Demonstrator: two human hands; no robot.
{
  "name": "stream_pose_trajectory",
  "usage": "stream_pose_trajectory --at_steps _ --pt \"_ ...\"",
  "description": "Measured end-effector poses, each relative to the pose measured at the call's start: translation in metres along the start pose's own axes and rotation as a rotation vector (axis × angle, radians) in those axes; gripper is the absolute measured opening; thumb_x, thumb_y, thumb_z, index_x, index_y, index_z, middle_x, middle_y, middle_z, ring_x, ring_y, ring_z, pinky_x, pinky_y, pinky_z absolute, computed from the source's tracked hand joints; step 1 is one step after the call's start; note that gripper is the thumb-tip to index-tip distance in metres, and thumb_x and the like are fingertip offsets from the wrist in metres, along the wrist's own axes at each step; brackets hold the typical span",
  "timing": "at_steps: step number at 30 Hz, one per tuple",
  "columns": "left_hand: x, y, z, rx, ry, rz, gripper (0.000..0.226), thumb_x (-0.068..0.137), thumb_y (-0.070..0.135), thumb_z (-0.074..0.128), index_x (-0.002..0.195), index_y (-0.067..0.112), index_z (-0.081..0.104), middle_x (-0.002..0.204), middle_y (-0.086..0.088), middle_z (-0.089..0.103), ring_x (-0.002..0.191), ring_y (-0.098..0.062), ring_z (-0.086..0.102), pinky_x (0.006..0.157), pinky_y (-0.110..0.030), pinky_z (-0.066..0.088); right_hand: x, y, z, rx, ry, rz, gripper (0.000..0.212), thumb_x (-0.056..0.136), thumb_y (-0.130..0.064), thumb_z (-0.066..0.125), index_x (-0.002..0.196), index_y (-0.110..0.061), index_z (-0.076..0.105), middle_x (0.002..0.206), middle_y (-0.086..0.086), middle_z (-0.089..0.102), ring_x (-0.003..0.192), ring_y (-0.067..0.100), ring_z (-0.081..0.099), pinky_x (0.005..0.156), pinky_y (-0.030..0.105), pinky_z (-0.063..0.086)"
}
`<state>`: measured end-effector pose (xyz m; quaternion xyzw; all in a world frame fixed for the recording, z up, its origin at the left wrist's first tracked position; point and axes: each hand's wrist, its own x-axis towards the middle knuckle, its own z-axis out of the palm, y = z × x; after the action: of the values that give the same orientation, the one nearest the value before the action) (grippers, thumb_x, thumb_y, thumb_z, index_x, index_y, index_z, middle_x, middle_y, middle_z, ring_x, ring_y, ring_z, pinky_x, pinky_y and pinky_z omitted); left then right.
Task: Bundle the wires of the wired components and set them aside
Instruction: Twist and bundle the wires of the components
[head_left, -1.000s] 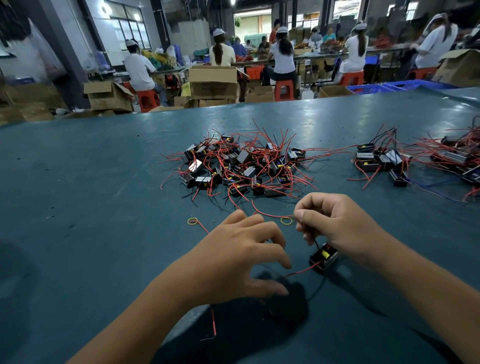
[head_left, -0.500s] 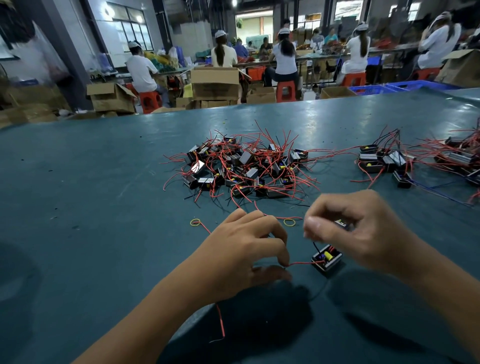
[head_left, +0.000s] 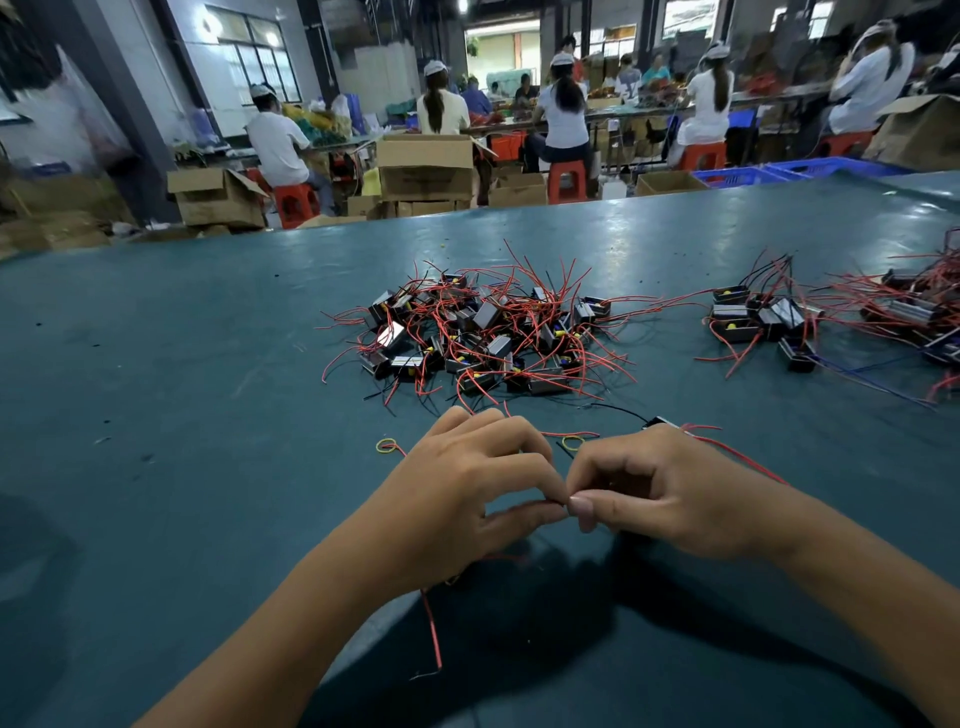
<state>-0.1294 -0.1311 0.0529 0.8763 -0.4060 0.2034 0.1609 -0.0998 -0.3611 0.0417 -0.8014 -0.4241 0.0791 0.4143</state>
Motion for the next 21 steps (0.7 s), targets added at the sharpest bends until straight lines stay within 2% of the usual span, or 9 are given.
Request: stream_pose_trajectory --at_steps 3,7,11,13,15,18,20,21 --pt "0.001 0.001 0.001 0.031 0.051 0.029 0.016 0.094 0.037 0.062 0.088 0.026 0.072 0.095 0.009 0.063 0.086 -0.013 0.057 0.076 -0.033 0.037 0.001 0.000 0.000 0.062 0.011 0.011 0.017 0.096 -0.018 0.063 0.084 -0.029 0.064 0.069 -0.017 0.061 0.058 -0.003 0.052 0.059 0.004 0.035" --pt "0.001 0.003 0.006 0.043 0.157 0.028 0.013 0.092 0.028 0.066 0.082 0.022 0.071 0.092 0.010 0.063 0.082 -0.016 0.056 0.074 -0.036 0.038 0.000 0.001 0.000 0.118 0.046 0.039 0.015 0.095 -0.019 0.064 0.082 -0.025 0.064 0.064 -0.016 0.062 0.055 0.002 0.054 0.055 0.014 0.043" --pt "0.003 0.007 0.013 -0.095 0.251 -0.080 0.015 0.091 0.028 0.065 0.080 0.019 0.069 0.091 0.011 0.060 0.083 -0.012 0.056 0.077 -0.039 0.038 0.000 0.000 -0.002 0.152 0.123 0.025 0.013 0.093 -0.021 0.066 0.080 -0.019 0.064 0.068 -0.008 0.068 0.057 0.004 0.062 0.054 0.015 0.045" --pt "0.002 0.009 0.014 -0.138 0.273 -0.137 0.014 0.091 0.029 0.065 0.081 0.020 0.068 0.090 0.013 0.059 0.083 -0.005 0.054 0.077 -0.037 0.038 0.001 0.001 -0.002 0.156 0.155 0.024 0.014 0.091 -0.027 0.066 0.080 -0.018 0.065 0.067 -0.003 0.067 0.056 0.007 0.058 0.053 0.021 0.045" --pt "0.003 0.011 0.015 -0.183 0.287 -0.178 0.014 0.092 0.029 0.065 0.081 0.020 0.067 0.088 0.012 0.058 0.082 -0.005 0.054 0.076 -0.036 0.040 0.001 0.002 -0.003 0.148 0.162 0.021 0.014 0.090 -0.025 0.066 0.079 -0.017 0.065 0.063 -0.005 0.063 0.053 0.005 0.053 0.051 0.020 0.042" --pt "0.005 0.007 0.007 -0.394 0.374 -0.283 0.016 0.090 0.019 0.067 0.076 0.013 0.064 0.080 0.004 0.058 0.075 -0.013 0.054 0.072 -0.029 0.042 0.000 0.005 -0.005 0.110 0.170 0.029 0.015 0.091 -0.014 0.067 0.076 -0.016 0.064 0.061 -0.015 0.062 0.052 0.000 0.053 0.053 0.011 0.040" --pt "0.005 -0.002 -0.002 -0.572 0.471 -0.356 0.017 0.089 0.022 0.068 0.077 0.012 0.064 0.077 -0.001 0.060 0.070 -0.013 0.052 0.065 -0.024 0.038 0.000 0.007 -0.006 0.123 0.202 0.049 0.015 0.091 -0.013 0.067 0.076 -0.016 0.065 0.064 -0.011 0.064 0.054 0.000 0.056 0.054 0.012 0.042" --pt "0.004 -0.006 -0.007 -0.666 0.514 -0.392 0.017 0.089 0.026 0.068 0.079 0.013 0.066 0.076 -0.001 0.059 0.068 -0.015 0.049 0.062 -0.026 0.037 0.000 0.008 -0.006 0.127 0.219 0.056 0.014 0.090 -0.015 0.066 0.077 -0.017 0.065 0.066 -0.007 0.066 0.056 0.002 0.058 0.055 0.014 0.044"
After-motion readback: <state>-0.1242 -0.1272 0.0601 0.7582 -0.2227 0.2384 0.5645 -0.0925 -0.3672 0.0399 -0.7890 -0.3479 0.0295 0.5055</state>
